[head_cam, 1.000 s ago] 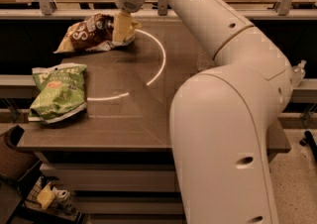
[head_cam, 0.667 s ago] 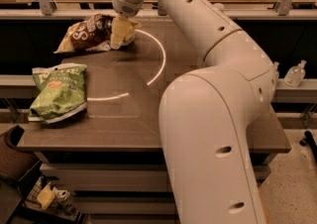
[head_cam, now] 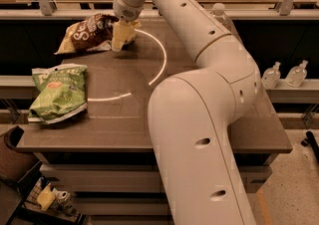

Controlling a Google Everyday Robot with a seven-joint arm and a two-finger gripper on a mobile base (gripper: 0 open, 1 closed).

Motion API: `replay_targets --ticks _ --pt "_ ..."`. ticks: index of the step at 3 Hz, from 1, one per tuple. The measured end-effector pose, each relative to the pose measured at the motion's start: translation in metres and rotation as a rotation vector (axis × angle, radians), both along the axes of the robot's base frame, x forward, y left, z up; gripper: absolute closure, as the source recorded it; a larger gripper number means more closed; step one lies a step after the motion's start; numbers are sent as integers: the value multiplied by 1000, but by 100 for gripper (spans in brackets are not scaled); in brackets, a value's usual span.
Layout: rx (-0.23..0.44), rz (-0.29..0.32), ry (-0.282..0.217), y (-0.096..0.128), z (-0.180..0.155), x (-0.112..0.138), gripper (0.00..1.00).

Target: Pick brown chip bag

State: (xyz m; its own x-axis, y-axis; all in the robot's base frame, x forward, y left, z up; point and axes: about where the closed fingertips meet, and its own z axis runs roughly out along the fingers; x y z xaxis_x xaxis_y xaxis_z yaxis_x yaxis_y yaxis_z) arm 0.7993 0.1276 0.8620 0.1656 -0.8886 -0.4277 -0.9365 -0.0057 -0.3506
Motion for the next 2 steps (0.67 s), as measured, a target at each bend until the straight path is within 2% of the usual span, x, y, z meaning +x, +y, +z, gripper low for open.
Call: replay_targets --ticks 2 --pt "-3 5 9 4 -7 0 64"
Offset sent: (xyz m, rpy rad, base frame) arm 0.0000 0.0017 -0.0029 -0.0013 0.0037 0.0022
